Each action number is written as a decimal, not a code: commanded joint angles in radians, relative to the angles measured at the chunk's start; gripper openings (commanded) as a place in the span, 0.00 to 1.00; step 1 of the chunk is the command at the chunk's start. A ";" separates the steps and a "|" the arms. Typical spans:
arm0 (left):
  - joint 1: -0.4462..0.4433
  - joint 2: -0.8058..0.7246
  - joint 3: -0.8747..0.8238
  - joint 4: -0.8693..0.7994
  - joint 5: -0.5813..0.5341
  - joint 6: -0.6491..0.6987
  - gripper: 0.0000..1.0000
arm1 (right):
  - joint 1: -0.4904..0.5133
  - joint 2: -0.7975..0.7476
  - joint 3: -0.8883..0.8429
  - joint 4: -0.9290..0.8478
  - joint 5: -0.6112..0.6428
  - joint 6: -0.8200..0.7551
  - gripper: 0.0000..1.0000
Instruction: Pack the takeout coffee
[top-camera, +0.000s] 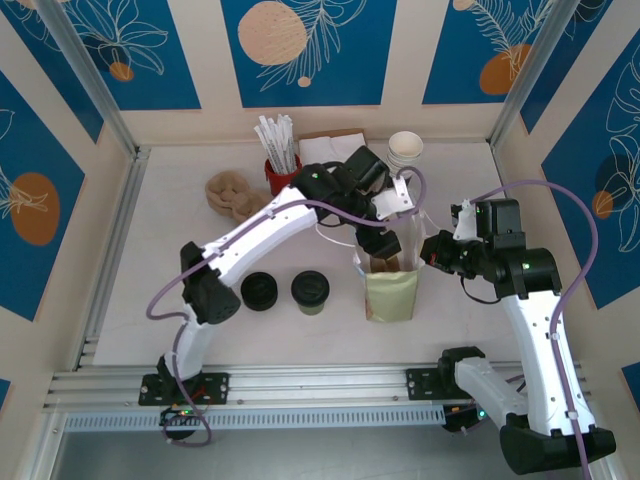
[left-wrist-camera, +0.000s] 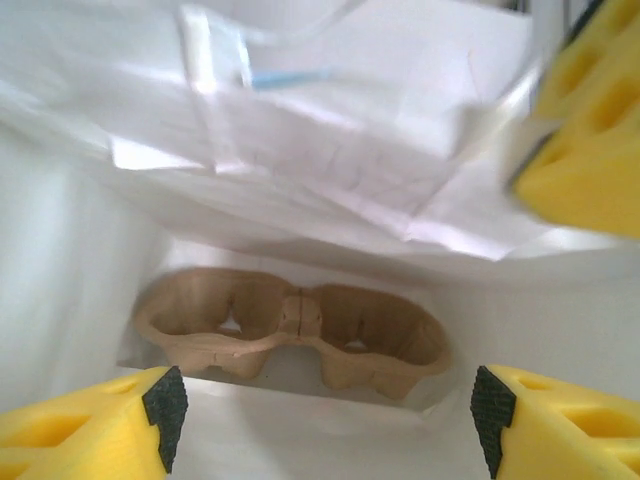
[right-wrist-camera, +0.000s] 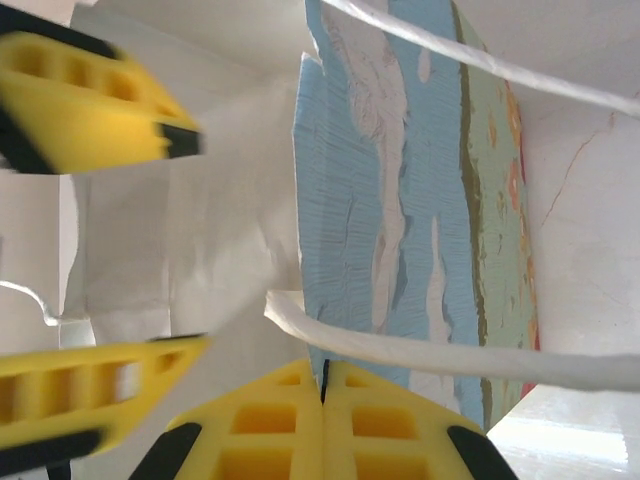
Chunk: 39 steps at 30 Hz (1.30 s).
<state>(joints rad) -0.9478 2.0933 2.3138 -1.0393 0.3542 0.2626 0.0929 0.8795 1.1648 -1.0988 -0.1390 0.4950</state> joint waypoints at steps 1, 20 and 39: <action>-0.009 -0.064 0.050 -0.010 -0.014 -0.072 0.77 | -0.005 -0.009 0.004 0.006 -0.031 0.029 0.00; -0.003 -0.315 -0.039 0.019 -0.349 -0.303 0.80 | -0.031 -0.001 -0.049 0.119 -0.111 0.154 0.30; 0.003 -0.654 -0.394 0.057 -0.417 -0.347 0.85 | -0.053 -0.035 0.315 -0.379 0.041 0.040 0.58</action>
<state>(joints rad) -0.9466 1.4921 1.9526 -1.0008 -0.0200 -0.0555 0.0452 0.8459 1.4044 -1.3788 -0.1158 0.5819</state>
